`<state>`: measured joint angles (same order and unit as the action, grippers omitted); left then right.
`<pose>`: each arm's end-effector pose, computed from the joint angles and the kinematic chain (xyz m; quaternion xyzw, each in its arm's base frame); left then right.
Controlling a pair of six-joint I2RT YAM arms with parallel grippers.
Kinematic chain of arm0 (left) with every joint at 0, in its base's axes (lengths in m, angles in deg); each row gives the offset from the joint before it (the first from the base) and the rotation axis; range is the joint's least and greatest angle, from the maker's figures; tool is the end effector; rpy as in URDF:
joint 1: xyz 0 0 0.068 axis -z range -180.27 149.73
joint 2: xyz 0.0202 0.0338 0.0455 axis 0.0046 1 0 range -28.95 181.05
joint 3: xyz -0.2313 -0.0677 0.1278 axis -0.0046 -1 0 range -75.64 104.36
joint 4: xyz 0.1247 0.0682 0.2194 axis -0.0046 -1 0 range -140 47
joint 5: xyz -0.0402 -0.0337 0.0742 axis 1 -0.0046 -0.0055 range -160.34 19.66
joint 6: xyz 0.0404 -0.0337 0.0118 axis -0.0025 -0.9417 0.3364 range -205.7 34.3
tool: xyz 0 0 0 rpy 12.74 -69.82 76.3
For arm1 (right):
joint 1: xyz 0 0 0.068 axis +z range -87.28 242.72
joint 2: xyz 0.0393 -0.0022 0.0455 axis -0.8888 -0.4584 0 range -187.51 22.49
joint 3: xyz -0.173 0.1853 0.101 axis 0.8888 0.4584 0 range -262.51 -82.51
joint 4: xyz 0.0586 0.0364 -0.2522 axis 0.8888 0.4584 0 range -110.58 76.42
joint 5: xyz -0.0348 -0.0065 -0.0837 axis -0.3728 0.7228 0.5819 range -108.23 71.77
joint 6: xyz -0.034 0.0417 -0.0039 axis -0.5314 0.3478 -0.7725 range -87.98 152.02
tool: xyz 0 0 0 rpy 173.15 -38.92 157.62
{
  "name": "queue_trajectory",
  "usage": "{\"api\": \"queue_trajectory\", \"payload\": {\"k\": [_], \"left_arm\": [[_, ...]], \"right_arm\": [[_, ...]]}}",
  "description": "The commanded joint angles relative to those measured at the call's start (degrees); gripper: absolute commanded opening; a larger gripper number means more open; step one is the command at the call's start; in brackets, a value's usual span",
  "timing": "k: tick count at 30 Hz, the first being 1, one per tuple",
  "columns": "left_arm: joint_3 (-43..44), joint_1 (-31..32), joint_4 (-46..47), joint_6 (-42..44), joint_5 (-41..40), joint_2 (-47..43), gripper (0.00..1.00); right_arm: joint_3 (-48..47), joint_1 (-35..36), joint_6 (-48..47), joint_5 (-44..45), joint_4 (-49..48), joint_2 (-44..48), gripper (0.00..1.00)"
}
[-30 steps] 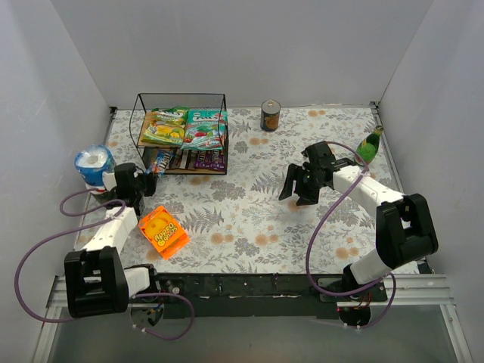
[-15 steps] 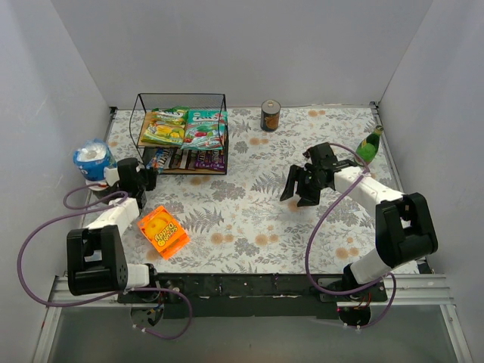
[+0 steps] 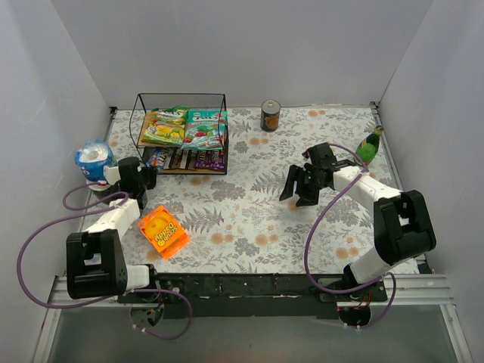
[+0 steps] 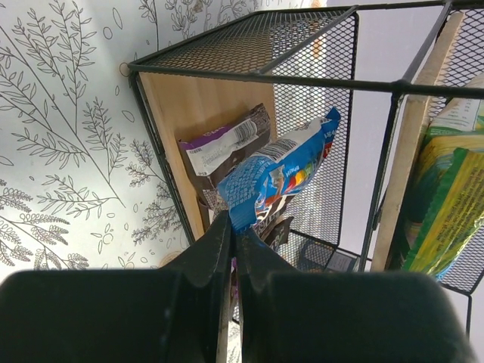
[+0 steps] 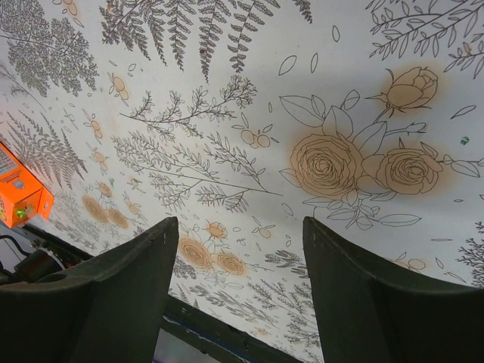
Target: Place and organize the candy bags onto the shelf
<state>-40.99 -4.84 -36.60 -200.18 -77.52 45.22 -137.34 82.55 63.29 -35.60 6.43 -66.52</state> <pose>0.2655 0.0258 0.1981 -0.7715 0.4194 -0.3575 0.3180 0.2821 0.1130 0.1948 0.0580 0.9564 0.2380 0.1588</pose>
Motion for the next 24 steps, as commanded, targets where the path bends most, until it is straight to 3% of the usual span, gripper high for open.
{"api": "queue_trajectory", "payload": {"k": [1, 10, 24], "left_arm": [[-0.37, 1.50, 0.46, -23.07, -2.57, -2.28, 0.00], [-8.01, 3.08, 3.01, -31.15, -4.33, -5.18, 0.00], [-12.95, 3.61, 21.02, -41.70, -6.53, 0.79, 0.00]], "right_arm": [[0.51, -0.32, -0.94, -1.27, -1.16, -0.11, 0.74], [1.04, -0.59, -1.56, -1.97, -1.34, -0.46, 0.73], [0.60, -0.76, -2.70, -2.15, -0.20, -0.46, 0.73]]}}
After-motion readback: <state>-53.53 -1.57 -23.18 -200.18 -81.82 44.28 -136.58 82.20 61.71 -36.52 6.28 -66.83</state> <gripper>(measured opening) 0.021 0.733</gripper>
